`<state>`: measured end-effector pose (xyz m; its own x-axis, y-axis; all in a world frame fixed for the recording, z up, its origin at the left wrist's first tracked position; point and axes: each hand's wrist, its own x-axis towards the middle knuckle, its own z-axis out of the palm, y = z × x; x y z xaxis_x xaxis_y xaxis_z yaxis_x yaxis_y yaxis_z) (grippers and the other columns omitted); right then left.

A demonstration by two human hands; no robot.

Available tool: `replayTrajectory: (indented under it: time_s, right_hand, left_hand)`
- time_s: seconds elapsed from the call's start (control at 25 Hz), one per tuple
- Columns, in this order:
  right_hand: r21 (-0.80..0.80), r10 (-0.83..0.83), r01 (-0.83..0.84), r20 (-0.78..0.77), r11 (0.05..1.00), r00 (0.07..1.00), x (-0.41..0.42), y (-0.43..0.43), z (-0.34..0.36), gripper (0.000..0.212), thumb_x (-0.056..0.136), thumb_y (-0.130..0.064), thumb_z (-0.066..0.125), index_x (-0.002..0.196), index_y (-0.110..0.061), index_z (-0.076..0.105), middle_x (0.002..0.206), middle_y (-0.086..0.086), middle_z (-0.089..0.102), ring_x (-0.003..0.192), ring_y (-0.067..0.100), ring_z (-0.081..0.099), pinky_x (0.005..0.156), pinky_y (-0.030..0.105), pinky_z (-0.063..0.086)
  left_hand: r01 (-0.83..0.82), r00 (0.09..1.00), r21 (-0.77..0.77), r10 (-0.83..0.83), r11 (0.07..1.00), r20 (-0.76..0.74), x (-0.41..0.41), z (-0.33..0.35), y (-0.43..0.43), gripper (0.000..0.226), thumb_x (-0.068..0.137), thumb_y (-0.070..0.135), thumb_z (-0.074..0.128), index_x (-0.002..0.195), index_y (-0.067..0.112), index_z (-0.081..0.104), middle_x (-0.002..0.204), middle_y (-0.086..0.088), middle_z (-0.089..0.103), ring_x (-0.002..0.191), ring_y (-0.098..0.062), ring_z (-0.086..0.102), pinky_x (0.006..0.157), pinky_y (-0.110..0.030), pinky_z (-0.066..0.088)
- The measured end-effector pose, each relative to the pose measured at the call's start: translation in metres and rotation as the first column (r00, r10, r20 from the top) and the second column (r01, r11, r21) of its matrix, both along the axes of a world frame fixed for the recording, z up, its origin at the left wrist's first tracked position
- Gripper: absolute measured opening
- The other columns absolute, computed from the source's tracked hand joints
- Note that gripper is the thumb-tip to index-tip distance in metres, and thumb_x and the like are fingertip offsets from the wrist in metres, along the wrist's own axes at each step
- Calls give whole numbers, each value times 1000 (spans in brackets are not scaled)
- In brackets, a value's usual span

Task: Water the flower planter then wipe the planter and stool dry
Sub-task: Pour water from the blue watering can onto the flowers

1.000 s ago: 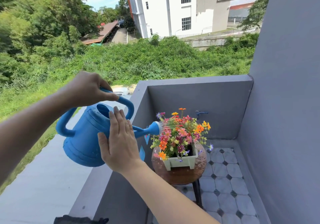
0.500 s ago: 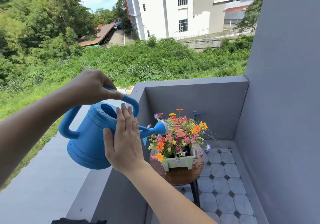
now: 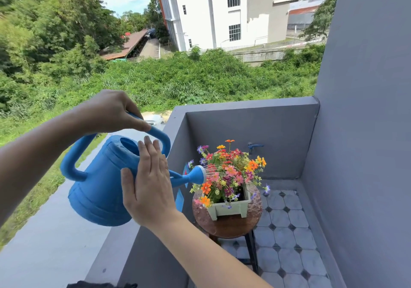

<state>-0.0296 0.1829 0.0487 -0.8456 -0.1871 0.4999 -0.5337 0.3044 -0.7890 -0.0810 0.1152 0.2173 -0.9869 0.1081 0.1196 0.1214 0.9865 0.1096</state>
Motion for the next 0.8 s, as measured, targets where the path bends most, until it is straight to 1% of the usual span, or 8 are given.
replayTrajectory:
  time_s: [0.08, 0.2, 0.24, 0.32, 0.44, 0.52, 0.72, 0.8]
  right_hand:
    - [-6, -18, 17, -19, 1000, 1000, -5, 1, 5, 69, 97, -50, 16, 153, -9, 12, 164, 6, 8, 151, 18, -5, 117, 24, -14]
    - [-4, -18, 18, -53, 1000, 998, -13, -3, 12, 69, 94, -44, 20, 152, -7, 14, 163, 9, 12, 151, 21, -2, 118, 27, -11]
    - [-7, -9, 9, -58, 1000, 998, -15, -6, 15, 70, 93, -44, 20, 152, -7, 15, 163, 10, 12, 151, 21, -2, 118, 27, -11]
    - [-12, 9, -10, -59, 1000, 998, -16, -12, 19, 69, 94, -44, 21, 152, -7, 14, 163, 10, 11, 151, 21, -2, 118, 27, -11]
    - [-15, 52, -53, -42, 998, 998, -14, -22, 22, 63, 100, -35, 33, 152, -6, 13, 163, 11, 9, 151, 22, -3, 119, 31, -9]
    - [-14, 87, -87, -26, 996, 996, -10, -28, 22, 62, 101, -28, 39, 152, -5, 13, 164, 11, 7, 151, 23, -4, 120, 33, -8]
    - [-13, 116, -116, -25, 993, 993, 2, -34, 22, 62, 101, -31, 33, 153, -7, 10, 164, 10, 4, 150, 21, -8, 118, 30, -13]
    - [-14, 95, -96, -32, 995, 995, 2, -32, 24, 65, 97, -36, 27, 152, -7, 11, 164, 10, 4, 150, 20, -8, 117, 28, -15]
  left_hand:
    - [-19, 1000, 51, 19, 999, -8, 2, 7, 2, 29, 70, 43, 76, 84, 18, 79, 59, 6, 62, 60, -7, 49, 51, -23, 33]
    - [-53, 998, 84, 56, 995, -29, 4, 17, -2, 30, 71, 42, 75, 87, 16, 78, 32, 12, 51, 52, -9, 43, 48, -23, 30]
    - [-62, 997, 88, 65, 994, -32, 5, 20, -4, 30, 72, 42, 75, 87, 16, 77, 28, 16, 48, 51, -8, 40, 47, -23, 28]
    - [-71, 996, 87, 75, 994, -40, 7, 23, -9, 30, 72, 42, 75, 88, 16, 77, 28, 23, 46, 52, -7, 40, 48, -23, 28]
    - [-88, 995, 76, 92, 993, -43, 7, 25, -20, 31, 69, 42, 76, 86, 17, 79, 28, 16, 47, 54, -7, 44, 49, -23, 30]
    - [-108, 994, 61, 109, 992, -17, 9, 25, -28, 30, 67, 44, 77, 83, 18, 79, 32, 19, 51, 54, -11, 46, 49, -24, 32]
    - [-133, 991, 85, 130, 987, 44, 15, 26, -30, 28, 68, 43, 77, 82, 19, 78, 26, 16, 45, 46, -12, 38, 47, -26, 27]
    - [-122, 990, 104, 114, 987, 82, 16, 29, -26, 40, 60, 56, 75, 80, 22, 78, 26, 14, 44, 47, -14, 37, 48, -27, 26]
